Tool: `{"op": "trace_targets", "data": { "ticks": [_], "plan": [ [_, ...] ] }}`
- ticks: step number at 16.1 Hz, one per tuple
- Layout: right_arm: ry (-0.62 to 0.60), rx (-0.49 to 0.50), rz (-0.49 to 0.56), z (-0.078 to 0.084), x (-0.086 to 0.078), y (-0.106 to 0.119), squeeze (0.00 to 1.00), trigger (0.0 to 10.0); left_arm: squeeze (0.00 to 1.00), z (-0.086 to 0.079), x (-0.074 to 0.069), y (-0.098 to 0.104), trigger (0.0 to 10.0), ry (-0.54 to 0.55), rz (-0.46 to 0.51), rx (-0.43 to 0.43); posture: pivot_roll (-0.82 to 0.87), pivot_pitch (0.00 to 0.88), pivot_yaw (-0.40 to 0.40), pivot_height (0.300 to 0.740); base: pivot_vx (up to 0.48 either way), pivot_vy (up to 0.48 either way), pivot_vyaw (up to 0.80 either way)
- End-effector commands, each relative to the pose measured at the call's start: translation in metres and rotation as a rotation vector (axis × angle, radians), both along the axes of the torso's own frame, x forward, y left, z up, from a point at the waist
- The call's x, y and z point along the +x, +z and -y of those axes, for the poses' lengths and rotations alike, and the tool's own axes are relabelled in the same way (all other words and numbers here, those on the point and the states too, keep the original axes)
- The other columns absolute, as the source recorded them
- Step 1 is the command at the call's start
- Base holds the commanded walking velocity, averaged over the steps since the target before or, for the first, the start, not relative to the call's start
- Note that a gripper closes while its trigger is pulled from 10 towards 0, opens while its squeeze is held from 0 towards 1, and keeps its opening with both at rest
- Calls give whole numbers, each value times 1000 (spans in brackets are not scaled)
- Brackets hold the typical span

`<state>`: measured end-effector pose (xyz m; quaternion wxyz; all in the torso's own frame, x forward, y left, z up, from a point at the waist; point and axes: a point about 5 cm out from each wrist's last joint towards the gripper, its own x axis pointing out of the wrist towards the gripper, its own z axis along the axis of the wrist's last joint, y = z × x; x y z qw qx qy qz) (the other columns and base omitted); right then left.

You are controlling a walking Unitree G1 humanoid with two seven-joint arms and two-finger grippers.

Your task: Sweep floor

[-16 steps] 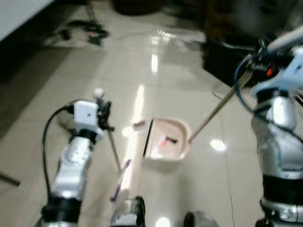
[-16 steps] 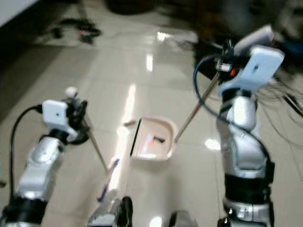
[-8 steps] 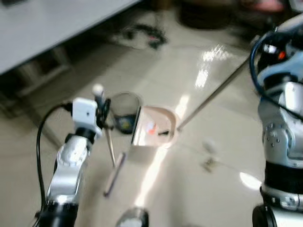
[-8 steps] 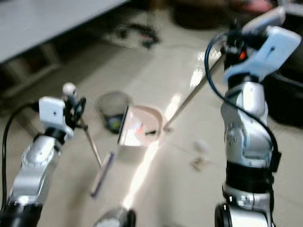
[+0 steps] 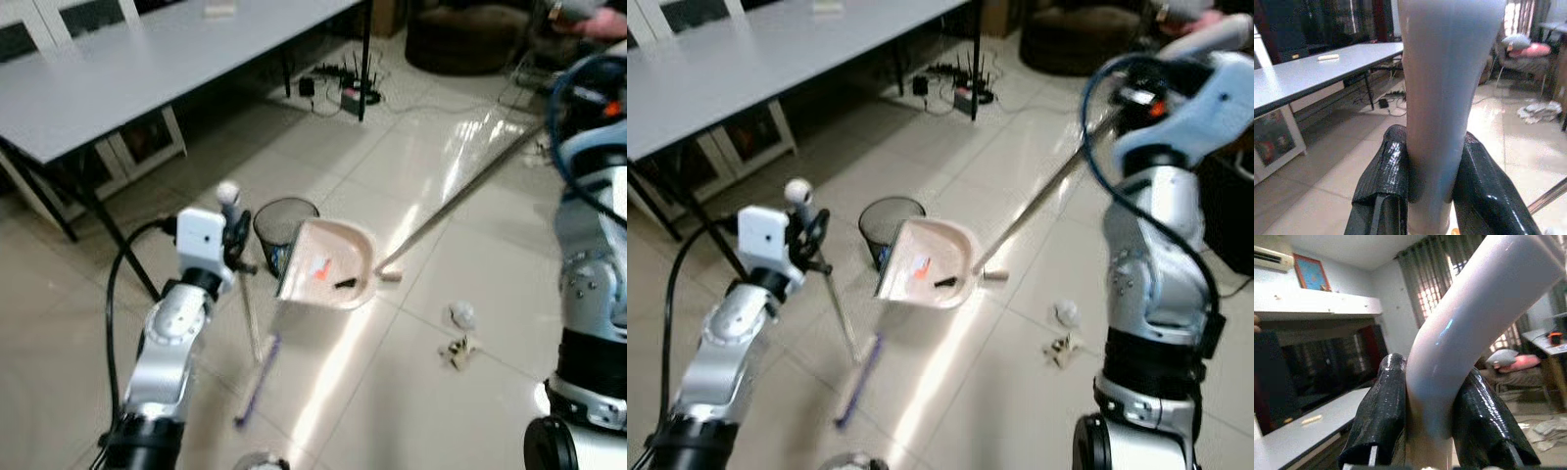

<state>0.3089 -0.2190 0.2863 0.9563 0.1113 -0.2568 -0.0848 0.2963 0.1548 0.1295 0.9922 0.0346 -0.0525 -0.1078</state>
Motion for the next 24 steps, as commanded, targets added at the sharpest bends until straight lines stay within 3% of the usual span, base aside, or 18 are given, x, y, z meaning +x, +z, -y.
{"op": "trace_targets", "data": {
  "ticks": [1, 5, 9, 13, 24],
  "plan": [
    [25, 3, 70, -8, -3, 16, 0, 10000, 0, -1, 2, 8, 10000, 5, 37, 0, -65, 36, 33, 740, 334, 0, 0],
    [40, -1, 69, -10, 1, 17, 0, 10000, 0, -3, -6, 2, 10000, 25, 27, -3, -48, 29, 16, 740, 341, 0, 0],
    [62, 13, 63, -12, 3, 14, 0, 10000, 0, -6, -5, 6, 10000, 41, 43, -8, -32, 26, 14, 740, 361, 0, 0],
    [53, 13, 73, -11, 3, 16, 0, 10000, 0, -4, -4, 6, 10000, 38, 41, -6, -31, 39, 22, 740, 361, 0, 658],
    [38, 44, 74, -8, -4, 12, 0, 10000, 0, -4, -3, 8, 10000, 11, 36, 11, -25, 58, 46, 740, 361, 0, 0]
  ]
}}
